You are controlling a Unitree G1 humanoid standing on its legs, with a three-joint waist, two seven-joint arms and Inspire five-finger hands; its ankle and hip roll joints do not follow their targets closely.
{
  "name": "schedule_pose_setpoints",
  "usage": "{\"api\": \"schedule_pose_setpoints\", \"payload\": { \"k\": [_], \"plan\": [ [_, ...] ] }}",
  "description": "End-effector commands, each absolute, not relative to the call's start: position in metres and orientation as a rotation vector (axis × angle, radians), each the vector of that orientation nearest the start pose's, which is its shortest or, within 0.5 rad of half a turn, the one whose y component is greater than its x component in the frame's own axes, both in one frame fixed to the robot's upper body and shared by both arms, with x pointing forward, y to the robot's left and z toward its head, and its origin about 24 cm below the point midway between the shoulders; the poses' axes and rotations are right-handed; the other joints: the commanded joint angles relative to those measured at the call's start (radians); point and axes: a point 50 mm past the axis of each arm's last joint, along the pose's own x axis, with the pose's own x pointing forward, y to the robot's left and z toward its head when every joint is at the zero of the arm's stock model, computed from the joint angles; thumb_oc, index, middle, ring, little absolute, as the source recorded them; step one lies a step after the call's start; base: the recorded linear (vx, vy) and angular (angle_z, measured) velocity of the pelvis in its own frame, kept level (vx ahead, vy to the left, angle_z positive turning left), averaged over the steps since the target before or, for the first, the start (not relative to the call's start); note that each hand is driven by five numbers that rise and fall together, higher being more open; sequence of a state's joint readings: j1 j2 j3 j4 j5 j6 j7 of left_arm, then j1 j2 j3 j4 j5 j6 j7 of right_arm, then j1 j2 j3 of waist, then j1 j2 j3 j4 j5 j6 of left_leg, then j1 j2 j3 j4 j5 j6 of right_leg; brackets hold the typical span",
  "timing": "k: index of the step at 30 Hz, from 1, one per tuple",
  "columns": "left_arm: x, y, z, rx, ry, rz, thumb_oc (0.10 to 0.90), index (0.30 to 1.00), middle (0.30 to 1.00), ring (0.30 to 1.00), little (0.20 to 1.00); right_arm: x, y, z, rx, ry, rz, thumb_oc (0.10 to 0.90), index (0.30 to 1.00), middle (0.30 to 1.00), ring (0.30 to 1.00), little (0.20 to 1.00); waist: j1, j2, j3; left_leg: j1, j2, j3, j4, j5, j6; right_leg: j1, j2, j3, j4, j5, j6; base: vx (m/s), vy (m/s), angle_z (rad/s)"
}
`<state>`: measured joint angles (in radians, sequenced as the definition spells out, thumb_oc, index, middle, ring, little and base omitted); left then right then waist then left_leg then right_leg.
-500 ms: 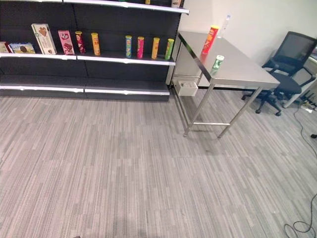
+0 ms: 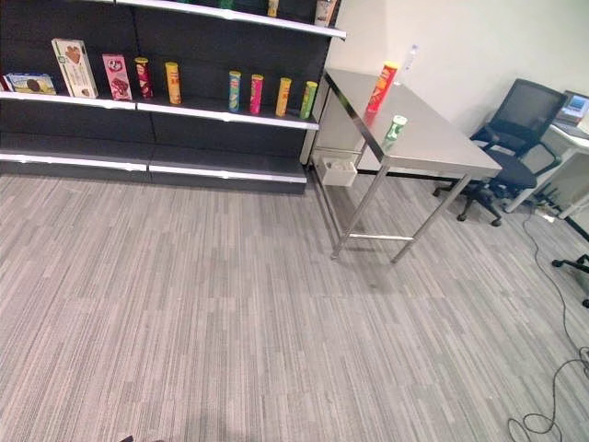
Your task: Put the goods on the table back onto the shelves and tidy them up.
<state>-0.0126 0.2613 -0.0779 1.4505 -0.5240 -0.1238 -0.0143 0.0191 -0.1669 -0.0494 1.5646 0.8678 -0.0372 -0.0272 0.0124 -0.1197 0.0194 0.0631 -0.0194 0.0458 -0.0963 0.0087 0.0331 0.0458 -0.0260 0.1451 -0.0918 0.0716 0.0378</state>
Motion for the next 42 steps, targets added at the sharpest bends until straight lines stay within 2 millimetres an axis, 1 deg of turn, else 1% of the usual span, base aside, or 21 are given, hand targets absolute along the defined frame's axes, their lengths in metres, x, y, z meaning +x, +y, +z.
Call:
{"api": "schedule_pose_setpoints", "payload": {
  "k": [1,6,11,18,26,32,34,35,36,37,38,39,40,41,42],
  "plan": [
    [0.071,0.242,-0.165,-0.063,1.235,0.359,0.800,0.900,0.900,0.900,0.900,0.006,-0.241,-0.170,0.450,1.355,-0.876,0.800,0.900,0.900,0.900,0.900,0.023,0.092,-0.033,0.009,0.006,-0.008,0.009,-0.033,-0.062,0.008,0.032,0.022,0.049,-0.077,0.076,0.00,0.000,0.00],
    [0.071,0.241,-0.165,-0.026,1.239,0.318,0.800,0.900,0.900,0.900,0.900,0.013,-0.242,-0.170,0.394,1.352,-0.804,0.800,0.900,0.900,0.900,0.900,0.026,0.096,-0.032,0.010,0.006,-0.010,0.009,-0.033,-0.062,0.011,0.032,0.021,0.047,-0.077,0.075,0.00,0.000,0.00],
    [0.070,0.241,-0.165,-0.021,1.245,0.312,0.800,0.900,0.900,0.900,0.900,0.013,-0.240,-0.170,0.349,1.372,-0.744,0.800,0.900,0.900,0.900,0.900,0.032,0.097,-0.031,0.011,0.007,-0.015,0.009,-0.033,-0.063,0.016,0.031,0.018,0.044,-0.079,0.073,0.00,0.000,0.00],
    [0.068,0.241,-0.165,-0.015,1.252,0.310,0.800,0.900,0.900,0.900,0.900,0.014,-0.239,-0.171,0.331,1.380,-0.716,0.800,0.900,0.900,0.900,0.900,0.042,0.093,-0.028,0.013,0.008,-0.025,0.009,-0.034,-0.063,0.020,0.031,0.010,0.042,-0.083,0.071,0.00,0.000,0.00],
    [0.070,0.240,-0.165,0.000,1.244,0.291,0.800,0.900,0.900,0.900,0.900,0.020,-0.239,-0.171,0.321,1.364,-0.695,0.800,0.900,0.900,0.900,0.900,0.048,0.095,-0.022,0.019,0.010,-0.037,0.009,-0.034,-0.062,0.022,0.034,0.005,0.053,-0.097,0.066,0.02,-0.011,0.01],
    [0.071,0.241,-0.165,-0.001,1.242,0.289,0.800,0.900,0.900,0.900,0.900,0.026,-0.244,-0.169,0.308,1.343,-0.694,0.800,0.900,0.900,0.900,0.900,0.053,0.094,-0.010,0.023,0.012,-0.049,0.018,-0.046,-0.063,0.009,0.041,0.006,0.083,-0.113,0.060,0.03,-0.025,0.02],
    [0.077,0.242,-0.164,-0.002,1.223,0.292,0.800,0.900,0.900,0.900,0.900,0.035,-0.248,-0.168,0.287,1.318,-0.688,0.800,0.900,0.900,0.900,0.900,0.053,0.086,0.023,-0.046,0.004,-0.046,0.139,-0.074,-0.070,-0.015,0.044,0.011,0.122,-0.127,0.051,-0.08,-0.036,0.04],
    [0.082,0.242,-0.163,-0.004,1.207,0.293,0.800,0.900,0.900,0.900,0.900,0.039,-0.249,-0.167,0.280,1.306,-0.684,0.800,0.900,0.900,0.900,0.900,0.052,0.078,0.042,-0.101,-0.007,-0.038,0.226,-0.086,-0.082,-0.028,0.042,0.012,0.138,-0.128,0.045,-0.14,-0.057,0.16],
    [0.090,0.241,-0.161,-0.005,1.181,0.291,0.800,0.900,0.900,0.900,0.900,0.044,-0.251,-0.166,0.268,1.294,-0.677,0.800,0.900,0.900,0.900,0.900,0.056,0.068,0.066,-0.168,-0.016,-0.033,0.327,-0.086,-0.094,-0.038,0.042,0.017,0.150,-0.125,0.037,-0.13,-0.079,0.40],
    [0.100,0.242,-0.158,-0.007,1.147,0.295,0.800,0.900,0.900,0.900,0.900,0.051,-0.256,-0.164,0.251,1.276,-0.681,0.800,0.900,0.900,0.900,0.900,0.064,0.058,0.102,-0.267,-0.023,-0.050,0.464,-0.052,-0.102,-0.050,0.036,0.016,0.173,-0.131,0.024,-0.08,-0.062,0.46],
    [0.101,0.242,-0.158,-0.007,1.147,0.295,0.800,0.900,0.900,0.900,0.900,0.051,-0.256,-0.164,0.251,1.276,-0.681,0.800,0.900,0.900,0.900,0.900,0.063,0.059,0.100,-0.272,-0.023,-0.051,0.468,-0.054,-0.103,-0.052,0.037,0.014,0.174,-0.131,0.024,0.00,-0.023,0.49],
    [0.103,0.242,-0.158,-0.011,1.139,0.299,0.800,0.900,0.900,0.900,0.900,0.052,-0.258,-0.163,0.247,1.275,-0.685,0.800,0.900,0.900,0.900,0.900,0.066,0.057,0.106,-0.311,-0.017,-0.053,0.476,-0.056,-0.098,-0.052,0.030,0.010,0.178,-0.141,0.025,0.18,0.065,0.62],
    [0.100,0.243,-0.158,-0.020,1.146,0.306,0.800,0.900,0.900,0.900,0.900,0.051,-0.260,-0.163,0.244,1.280,-0.688,0.800,0.900,0.900,0.900,0.900,0.073,0.059,0.098,-0.346,-0.006,-0.068,0.408,-0.061,-0.088,-0.050,0.021,0.009,0.179,-0.159,0.028,0.27,0.109,0.56],
    [0.094,0.243,-0.160,-0.026,1.160,0.316,0.800,0.900,0.900,0.900,0.900,0.051,-0.260,-0.163,0.246,1.282,-0.686,0.800,0.900,0.900,0.900,0.900,0.079,0.068,0.094,-0.356,0.005,-0.080,0.358,-0.035,-0.090,-0.050,0.025,0.011,0.177,-0.167,0.027,0.24,0.099,0.24],
    [0.094,0.243,-0.160,-0.026,1.160,0.316,0.800,0.900,0.900,0.900,0.900,0.051,-0.260,-0.163,0.246,1.282,-0.686,0.800,0.900,0.900,0.900,0.900,0.079,0.067,0.094,-0.353,0.003,-0.079,0.354,-0.033,-0.090,-0.049,0.023,0.011,0.178,-0.168,0.027,0.26,0.172,-0.18]
  ]
}}
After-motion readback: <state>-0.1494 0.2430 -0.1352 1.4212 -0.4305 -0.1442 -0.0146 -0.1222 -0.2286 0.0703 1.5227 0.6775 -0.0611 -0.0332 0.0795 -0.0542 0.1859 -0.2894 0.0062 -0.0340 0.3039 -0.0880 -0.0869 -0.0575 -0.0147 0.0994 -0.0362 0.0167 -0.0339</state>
